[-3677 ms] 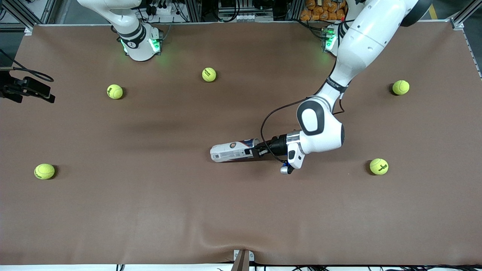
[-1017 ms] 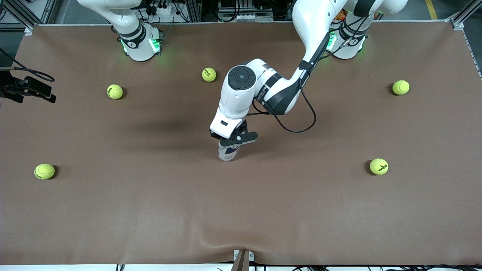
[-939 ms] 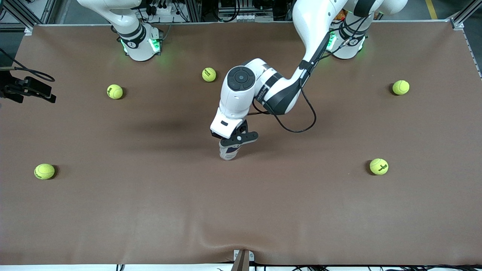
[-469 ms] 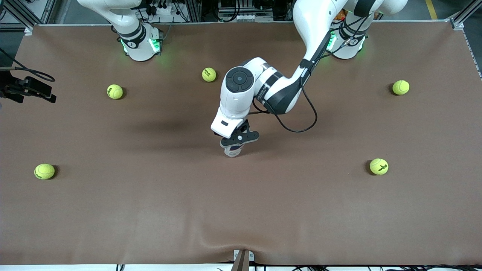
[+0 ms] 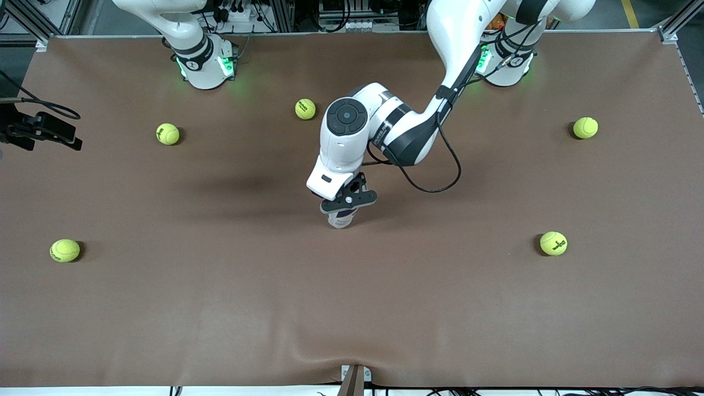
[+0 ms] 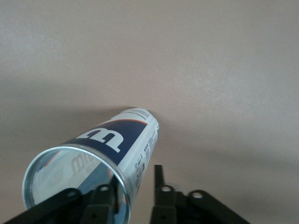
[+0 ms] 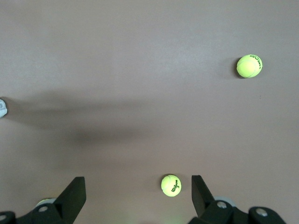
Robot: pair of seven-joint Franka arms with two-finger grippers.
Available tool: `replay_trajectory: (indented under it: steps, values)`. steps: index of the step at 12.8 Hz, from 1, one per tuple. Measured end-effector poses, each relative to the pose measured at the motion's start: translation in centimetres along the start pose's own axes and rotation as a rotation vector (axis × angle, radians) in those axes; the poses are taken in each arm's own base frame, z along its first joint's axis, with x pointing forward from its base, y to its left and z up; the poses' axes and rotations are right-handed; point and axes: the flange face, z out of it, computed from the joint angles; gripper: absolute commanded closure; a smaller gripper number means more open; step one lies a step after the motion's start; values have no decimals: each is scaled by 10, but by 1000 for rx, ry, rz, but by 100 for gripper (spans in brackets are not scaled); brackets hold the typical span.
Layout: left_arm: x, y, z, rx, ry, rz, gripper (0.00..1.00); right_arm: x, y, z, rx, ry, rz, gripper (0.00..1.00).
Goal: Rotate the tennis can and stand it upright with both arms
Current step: 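Lower the upright can onto the table with the left gripper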
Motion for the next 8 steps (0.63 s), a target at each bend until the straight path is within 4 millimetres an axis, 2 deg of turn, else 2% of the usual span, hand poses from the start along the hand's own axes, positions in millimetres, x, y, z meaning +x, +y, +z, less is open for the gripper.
replay_trajectory:
  steps: [3,8]
  values:
    - [1,2,-6,-10,5,2,0,0,0,0,0,0,0,0]
    - [2,7,-34,-50,28,4,0,0,0,0,0,0,0,0]
